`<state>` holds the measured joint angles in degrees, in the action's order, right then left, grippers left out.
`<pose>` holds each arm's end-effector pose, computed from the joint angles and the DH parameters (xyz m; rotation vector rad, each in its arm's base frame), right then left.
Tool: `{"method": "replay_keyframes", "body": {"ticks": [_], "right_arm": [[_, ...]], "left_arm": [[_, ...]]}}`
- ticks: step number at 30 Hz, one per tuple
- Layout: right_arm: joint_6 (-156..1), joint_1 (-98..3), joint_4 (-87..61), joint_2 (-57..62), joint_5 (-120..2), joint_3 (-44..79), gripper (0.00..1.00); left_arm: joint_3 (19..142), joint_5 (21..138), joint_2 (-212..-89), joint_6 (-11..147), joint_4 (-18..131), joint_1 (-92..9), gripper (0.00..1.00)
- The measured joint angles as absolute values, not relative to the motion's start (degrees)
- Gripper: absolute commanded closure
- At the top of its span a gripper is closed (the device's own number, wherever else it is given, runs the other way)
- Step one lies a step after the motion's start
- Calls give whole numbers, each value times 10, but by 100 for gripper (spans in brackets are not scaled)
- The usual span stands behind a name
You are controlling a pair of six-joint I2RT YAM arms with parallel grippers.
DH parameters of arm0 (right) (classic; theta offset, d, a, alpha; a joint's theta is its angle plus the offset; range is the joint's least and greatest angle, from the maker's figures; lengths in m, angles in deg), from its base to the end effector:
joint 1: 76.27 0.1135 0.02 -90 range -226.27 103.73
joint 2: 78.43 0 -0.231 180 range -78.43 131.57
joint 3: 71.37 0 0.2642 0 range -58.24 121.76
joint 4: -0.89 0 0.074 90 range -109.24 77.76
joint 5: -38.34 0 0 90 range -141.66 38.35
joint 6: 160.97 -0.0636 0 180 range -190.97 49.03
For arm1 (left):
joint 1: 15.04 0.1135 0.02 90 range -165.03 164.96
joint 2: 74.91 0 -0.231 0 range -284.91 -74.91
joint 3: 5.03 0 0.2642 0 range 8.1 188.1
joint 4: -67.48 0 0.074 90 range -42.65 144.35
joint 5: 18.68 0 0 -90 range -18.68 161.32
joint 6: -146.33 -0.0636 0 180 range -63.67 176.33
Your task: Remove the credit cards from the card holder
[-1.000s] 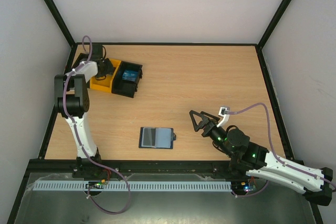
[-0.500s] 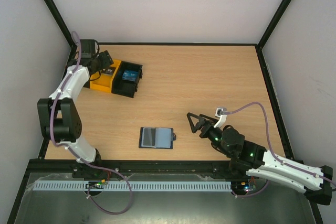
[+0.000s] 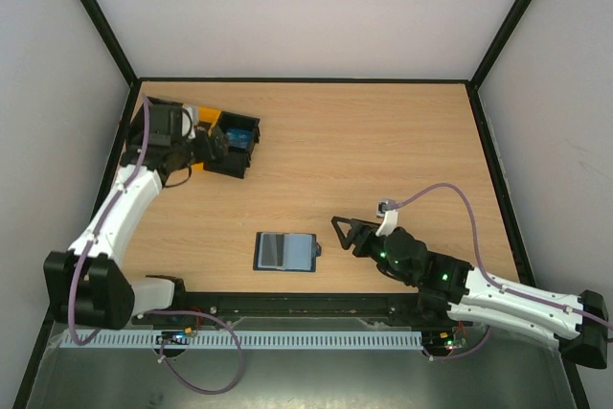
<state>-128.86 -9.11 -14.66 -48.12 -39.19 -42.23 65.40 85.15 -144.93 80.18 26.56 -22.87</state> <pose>0.0961 0.1929 0.1855 0.0004 2.0719 1.2586 0.3035 -0.0571 0.2443 -0.1943 2.3087 -0.5609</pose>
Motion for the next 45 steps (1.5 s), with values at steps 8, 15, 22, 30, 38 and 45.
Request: {"method": "replay_keyframes", "body": {"ticks": [8, 15, 22, 30, 38, 45], "right_arm": [[-1321, -91, -96, -377, -440, -421, 62], [-1338, -91, -50, -265, -483, -402, 66], [-1347, -84, -16, -158, -506, -355, 70], [-1349, -66, 18, -50, -517, -304, 76], [-1348, -59, 40, 43, -531, -274, 79], [-1343, -58, 44, 95, -532, -259, 81]], "left_arm": [[501, 910, -1359, 844, 296, -342, 14], [388, 920, -1320, 922, 361, -442, 15], [294, 932, -1277, 988, 446, -470, 9], [252, 931, -1192, 1032, 465, -470, 0], [202, 918, -1108, 1079, 469, -470, 0], [199, 910, -1081, 1093, 447, -470, 0]]}}
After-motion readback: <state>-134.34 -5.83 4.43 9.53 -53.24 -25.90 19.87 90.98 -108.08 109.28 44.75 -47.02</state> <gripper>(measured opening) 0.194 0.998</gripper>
